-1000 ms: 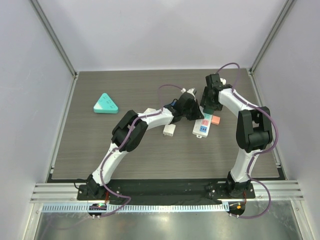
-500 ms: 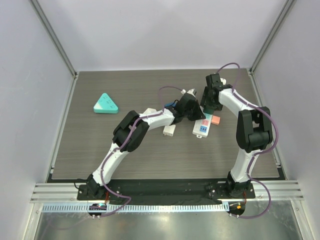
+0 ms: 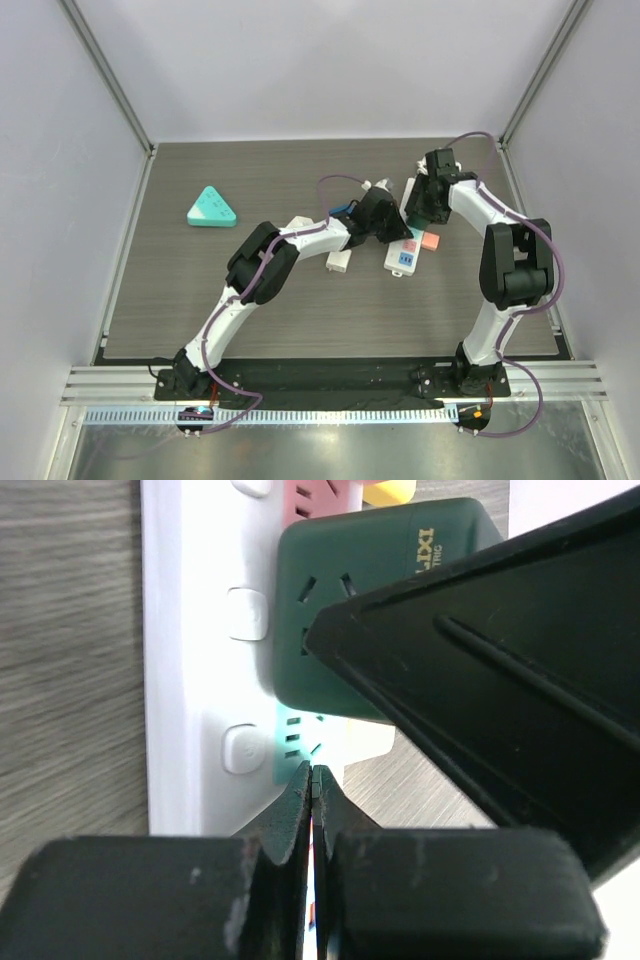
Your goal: Pull the plug off the socket
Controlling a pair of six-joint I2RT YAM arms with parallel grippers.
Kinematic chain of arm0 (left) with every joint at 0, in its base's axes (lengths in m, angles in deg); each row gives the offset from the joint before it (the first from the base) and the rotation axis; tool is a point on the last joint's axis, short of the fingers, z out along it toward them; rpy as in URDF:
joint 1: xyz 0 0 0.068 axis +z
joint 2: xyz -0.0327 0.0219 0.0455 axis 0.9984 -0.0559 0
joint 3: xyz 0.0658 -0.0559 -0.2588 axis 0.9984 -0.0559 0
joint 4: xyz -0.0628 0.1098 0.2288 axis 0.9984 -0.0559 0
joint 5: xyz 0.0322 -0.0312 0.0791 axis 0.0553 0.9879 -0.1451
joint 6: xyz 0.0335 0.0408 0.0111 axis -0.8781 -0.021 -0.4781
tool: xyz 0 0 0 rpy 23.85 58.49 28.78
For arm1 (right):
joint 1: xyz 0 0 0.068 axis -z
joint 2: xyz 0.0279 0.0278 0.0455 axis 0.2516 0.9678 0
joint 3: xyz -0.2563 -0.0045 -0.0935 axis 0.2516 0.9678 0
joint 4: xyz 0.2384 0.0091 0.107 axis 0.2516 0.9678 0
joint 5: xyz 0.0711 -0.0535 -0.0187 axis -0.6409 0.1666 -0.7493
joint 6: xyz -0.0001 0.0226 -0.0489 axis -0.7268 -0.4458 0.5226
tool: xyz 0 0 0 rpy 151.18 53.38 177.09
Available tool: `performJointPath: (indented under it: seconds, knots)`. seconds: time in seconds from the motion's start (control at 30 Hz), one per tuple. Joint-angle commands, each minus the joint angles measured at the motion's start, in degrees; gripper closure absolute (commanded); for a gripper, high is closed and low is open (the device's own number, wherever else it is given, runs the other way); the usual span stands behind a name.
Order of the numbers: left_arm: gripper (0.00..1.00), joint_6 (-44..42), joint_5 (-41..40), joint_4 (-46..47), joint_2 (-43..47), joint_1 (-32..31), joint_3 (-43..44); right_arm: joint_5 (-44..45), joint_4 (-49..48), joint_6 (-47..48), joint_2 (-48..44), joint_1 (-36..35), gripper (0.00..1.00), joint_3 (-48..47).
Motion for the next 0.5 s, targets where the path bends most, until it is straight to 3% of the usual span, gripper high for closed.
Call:
performJointPath:
  seconds: [0.0, 0.23, 0.47]
  knots:
    - [1.0, -2.4, -2.8, -14.8, -6.4, -0.4, -1.3, 2.1, -3.1, -0.5, -7.6, -3.1, 0.99, -1.7]
    - [1.0, -3.0, -3.6, -15.7, -6.7, -1.0, -0.5, 21.1, 1.4, 1.9, -6.4, -12.0, 0.99, -3.5]
    - [1.0, -3.9, -2.7, -14.9, -5.2, -1.1, -2.1, 14.9, 1.6, 0.5, -8.0, -11.0, 0.99, -5.5]
